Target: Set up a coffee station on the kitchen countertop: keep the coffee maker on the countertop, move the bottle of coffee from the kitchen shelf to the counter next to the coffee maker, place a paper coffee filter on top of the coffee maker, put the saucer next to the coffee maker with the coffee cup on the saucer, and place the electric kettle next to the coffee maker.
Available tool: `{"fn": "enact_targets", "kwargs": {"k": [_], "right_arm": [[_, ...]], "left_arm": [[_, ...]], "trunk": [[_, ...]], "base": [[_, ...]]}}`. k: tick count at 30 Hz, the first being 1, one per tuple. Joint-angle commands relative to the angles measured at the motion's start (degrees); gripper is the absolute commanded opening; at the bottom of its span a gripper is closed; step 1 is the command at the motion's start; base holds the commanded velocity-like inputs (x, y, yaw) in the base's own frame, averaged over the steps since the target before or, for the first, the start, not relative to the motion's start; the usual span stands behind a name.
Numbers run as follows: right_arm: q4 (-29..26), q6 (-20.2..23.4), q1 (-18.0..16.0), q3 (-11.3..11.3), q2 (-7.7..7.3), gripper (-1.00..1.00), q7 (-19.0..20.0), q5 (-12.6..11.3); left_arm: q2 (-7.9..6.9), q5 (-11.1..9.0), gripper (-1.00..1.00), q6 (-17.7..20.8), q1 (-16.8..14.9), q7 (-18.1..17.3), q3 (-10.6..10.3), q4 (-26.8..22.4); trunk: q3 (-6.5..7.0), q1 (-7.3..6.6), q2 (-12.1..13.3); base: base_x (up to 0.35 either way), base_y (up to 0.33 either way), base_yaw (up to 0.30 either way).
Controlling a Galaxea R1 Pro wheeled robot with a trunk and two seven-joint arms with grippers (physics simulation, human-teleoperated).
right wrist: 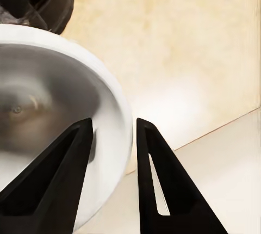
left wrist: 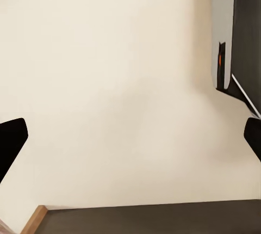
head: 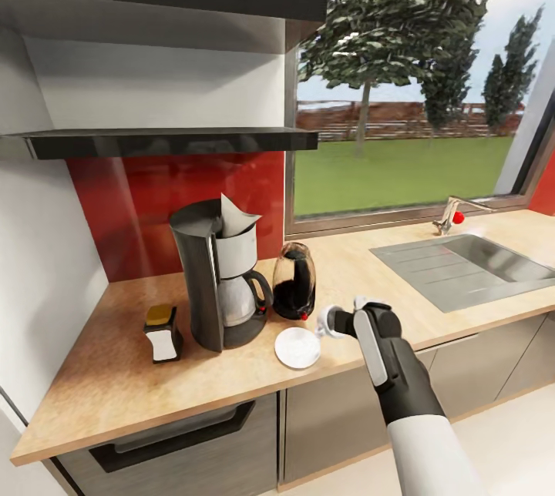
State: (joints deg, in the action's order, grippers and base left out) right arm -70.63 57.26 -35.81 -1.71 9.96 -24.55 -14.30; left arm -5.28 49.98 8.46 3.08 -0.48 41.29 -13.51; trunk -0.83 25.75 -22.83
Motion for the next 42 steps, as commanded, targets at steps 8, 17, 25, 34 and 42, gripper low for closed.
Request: {"fn": "enact_targets", "kwargs": {"k": [8, 17, 25, 34, 42], "right_arm": [[-1.57, 0.13, -0.05, 7.73, 0.04, -1.00, -6.50, -0.89], [-1.28, 0.13, -0.05, 9.37, 0.04, -1.00, -6.56, -0.88], [-0.95, 0.13, -0.05, 9.48, 0.04, -1.00, -6.57, -0.83], [1.40, 0.16, -0.03, 9.53, 0.04, -1.00, -6.57, -0.82], [7.17, 1.10, -0.04, 9.49, 0.04, -1.00, -6.55, -0.70]], "left_arm": [[0.16, 0.22, 1.00, 0.16, -0.01, -0.05, 0.20, -0.11], [0.10, 0.29, 1.00, 0.24, -0.01, -0.05, 0.19, -0.11], [0.11, 0.30, 1.00, 0.24, -0.01, -0.05, 0.19, -0.11], [0.15, 0.30, 1.00, 0.24, -0.01, -0.05, 0.19, -0.11], [0.18, 0.30, 1.00, 0.45, -0.01, -0.05, 0.25, -0.11]], "trunk": [[-0.09, 0.03, -0.10], [-0.10, 0.03, -0.10], [-0.24, 0.03, -0.10], [-0.37, 0.03, -0.10], [-0.37, 0.03, -0.10]], "base": [[0.000, 0.000, 0.000], [0.000, 0.000, 0.026], [0.000, 0.000, 0.235], [0.000, 0.000, 0.160], [0.000, 0.000, 0.009]]}}
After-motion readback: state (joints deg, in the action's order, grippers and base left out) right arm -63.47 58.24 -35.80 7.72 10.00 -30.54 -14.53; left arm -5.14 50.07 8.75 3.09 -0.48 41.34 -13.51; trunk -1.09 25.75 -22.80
